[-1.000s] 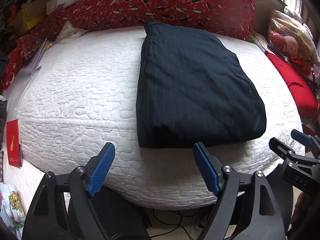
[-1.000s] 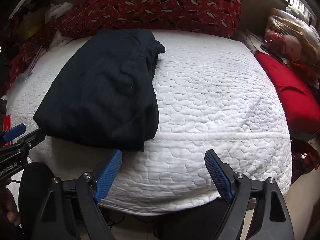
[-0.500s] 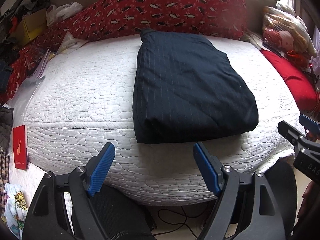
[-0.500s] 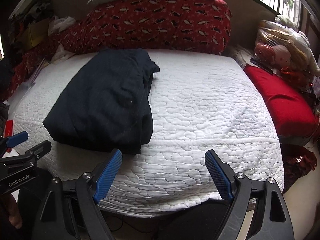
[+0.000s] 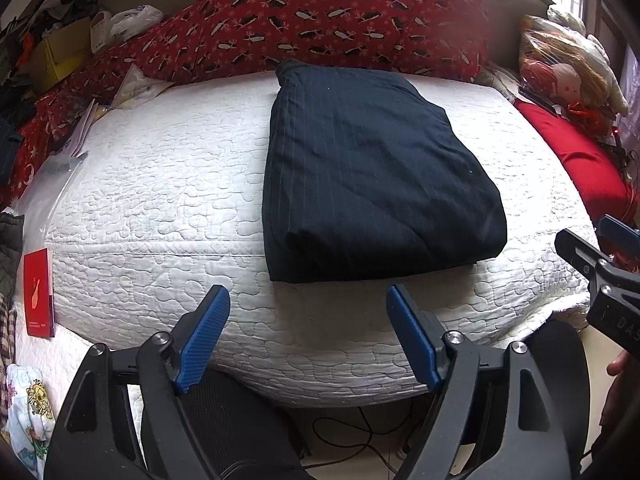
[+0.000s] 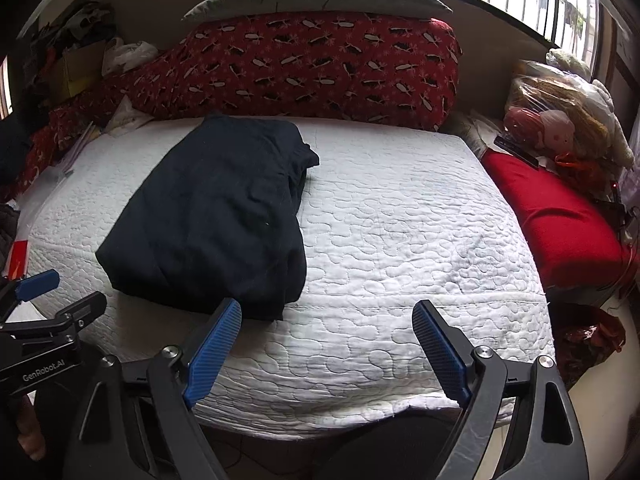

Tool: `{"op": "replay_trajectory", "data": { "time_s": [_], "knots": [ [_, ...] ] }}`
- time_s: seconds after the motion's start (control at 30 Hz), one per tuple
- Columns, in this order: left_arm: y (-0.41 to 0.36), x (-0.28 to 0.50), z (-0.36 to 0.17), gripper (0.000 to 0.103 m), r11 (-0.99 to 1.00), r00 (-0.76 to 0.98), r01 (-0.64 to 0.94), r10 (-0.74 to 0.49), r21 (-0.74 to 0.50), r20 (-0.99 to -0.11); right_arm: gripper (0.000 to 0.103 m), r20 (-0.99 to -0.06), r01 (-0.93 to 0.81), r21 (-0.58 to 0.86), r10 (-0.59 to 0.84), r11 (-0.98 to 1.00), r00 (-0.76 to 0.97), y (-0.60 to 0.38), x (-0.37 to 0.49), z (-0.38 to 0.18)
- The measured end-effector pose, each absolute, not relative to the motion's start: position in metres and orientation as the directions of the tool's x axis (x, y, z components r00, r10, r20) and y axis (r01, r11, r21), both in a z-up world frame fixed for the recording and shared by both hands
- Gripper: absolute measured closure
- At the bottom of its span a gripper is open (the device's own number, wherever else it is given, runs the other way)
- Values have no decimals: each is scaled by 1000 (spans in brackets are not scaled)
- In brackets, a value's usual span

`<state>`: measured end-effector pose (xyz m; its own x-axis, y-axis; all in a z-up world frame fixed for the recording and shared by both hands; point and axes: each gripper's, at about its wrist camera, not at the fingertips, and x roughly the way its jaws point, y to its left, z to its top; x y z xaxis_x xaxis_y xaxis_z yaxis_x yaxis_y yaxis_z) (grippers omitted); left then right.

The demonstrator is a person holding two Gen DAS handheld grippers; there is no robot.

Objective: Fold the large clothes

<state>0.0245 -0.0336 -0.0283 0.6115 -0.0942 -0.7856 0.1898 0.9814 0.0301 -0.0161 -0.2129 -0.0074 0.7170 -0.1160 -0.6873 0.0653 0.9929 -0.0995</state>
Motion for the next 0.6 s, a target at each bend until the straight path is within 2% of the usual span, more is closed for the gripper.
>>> {"op": "replay_trajectory", "data": {
  "time_s": [0.1,0.2,0.6],
  "knots": [
    [-35,25,-28,22,979,604,204,-107,23,-789,14,-692,77,-118,-138,990,709,-214,-15,-9],
    [-39,24,-28,22,976,599,216,-117,19,-792,2,-713,67,-134,-143,989,687,-214,-13,-11],
    [-52,22,-32,22,970,580,237,-105,44,-808,1,-706,67,-132,-141,989,694,-224,-15,-9]
  ]
}}
